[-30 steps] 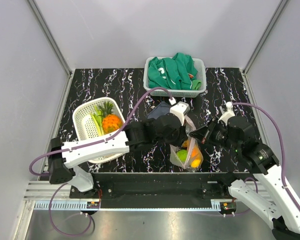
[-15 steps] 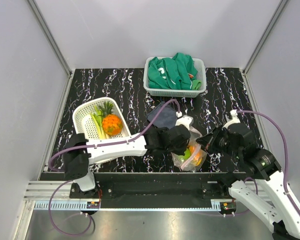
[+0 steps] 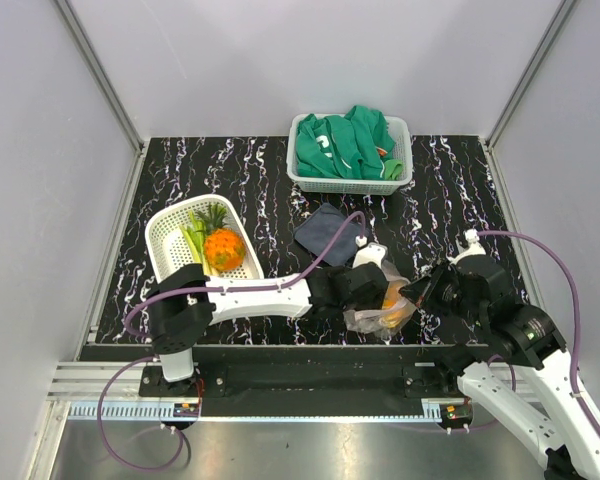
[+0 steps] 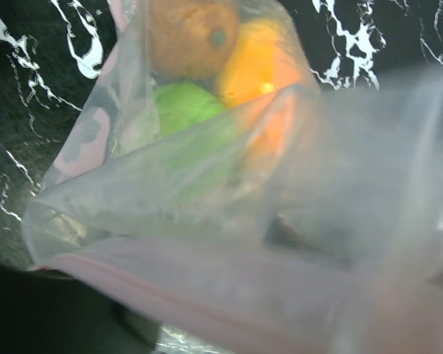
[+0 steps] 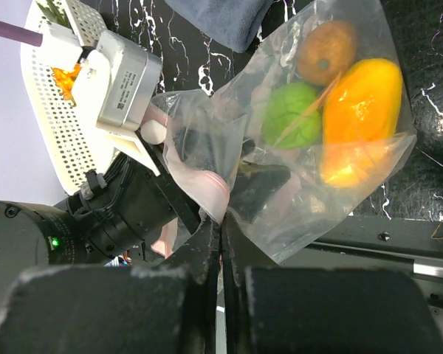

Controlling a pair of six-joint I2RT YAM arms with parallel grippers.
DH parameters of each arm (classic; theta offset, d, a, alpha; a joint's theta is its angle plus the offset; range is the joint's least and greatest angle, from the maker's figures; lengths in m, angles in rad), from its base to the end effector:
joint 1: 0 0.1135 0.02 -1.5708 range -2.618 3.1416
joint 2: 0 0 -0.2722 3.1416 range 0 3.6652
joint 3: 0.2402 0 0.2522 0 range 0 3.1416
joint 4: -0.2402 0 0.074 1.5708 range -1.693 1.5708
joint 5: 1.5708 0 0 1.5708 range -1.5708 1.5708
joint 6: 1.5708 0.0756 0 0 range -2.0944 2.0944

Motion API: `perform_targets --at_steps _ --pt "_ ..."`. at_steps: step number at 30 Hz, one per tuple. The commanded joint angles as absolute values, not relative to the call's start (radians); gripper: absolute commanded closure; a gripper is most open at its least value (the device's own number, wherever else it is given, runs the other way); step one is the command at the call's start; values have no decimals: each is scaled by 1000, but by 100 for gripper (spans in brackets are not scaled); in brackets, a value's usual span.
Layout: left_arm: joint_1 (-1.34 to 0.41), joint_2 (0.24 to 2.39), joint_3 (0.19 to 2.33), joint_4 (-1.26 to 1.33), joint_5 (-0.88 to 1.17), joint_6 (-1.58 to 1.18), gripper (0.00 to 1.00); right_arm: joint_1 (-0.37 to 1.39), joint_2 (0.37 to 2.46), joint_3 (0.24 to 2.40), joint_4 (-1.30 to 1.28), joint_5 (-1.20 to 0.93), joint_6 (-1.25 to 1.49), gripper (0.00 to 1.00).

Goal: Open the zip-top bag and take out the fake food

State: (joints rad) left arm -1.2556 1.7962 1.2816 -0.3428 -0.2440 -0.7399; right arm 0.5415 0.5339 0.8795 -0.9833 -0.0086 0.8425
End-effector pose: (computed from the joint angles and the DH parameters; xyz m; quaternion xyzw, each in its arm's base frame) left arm 0.1476 -0.3937 0.1991 0.1961 0.9102 -0.2294 0.2837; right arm 0.0991 0.0604 0.3024 0.1320 0.8833 0.2900 0.3439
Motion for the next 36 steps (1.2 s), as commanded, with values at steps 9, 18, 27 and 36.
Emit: perform_targets --at_steps 9,18,27,36 --pt "-1264 1697 1272 -287 -361 -814 73 546 534 879 -943 -23 854 100" --pt "-1295 1609 1256 -235 -227 -874 81 545 540 881 -913 -60 871 100" --pt "-1247 1772 1269 -161 -253 -933 82 546 538 887 -888 -80 917 100" --pt "-1229 1842 1270 -161 -468 -914 42 546 529 871 -890 -113 928 100"
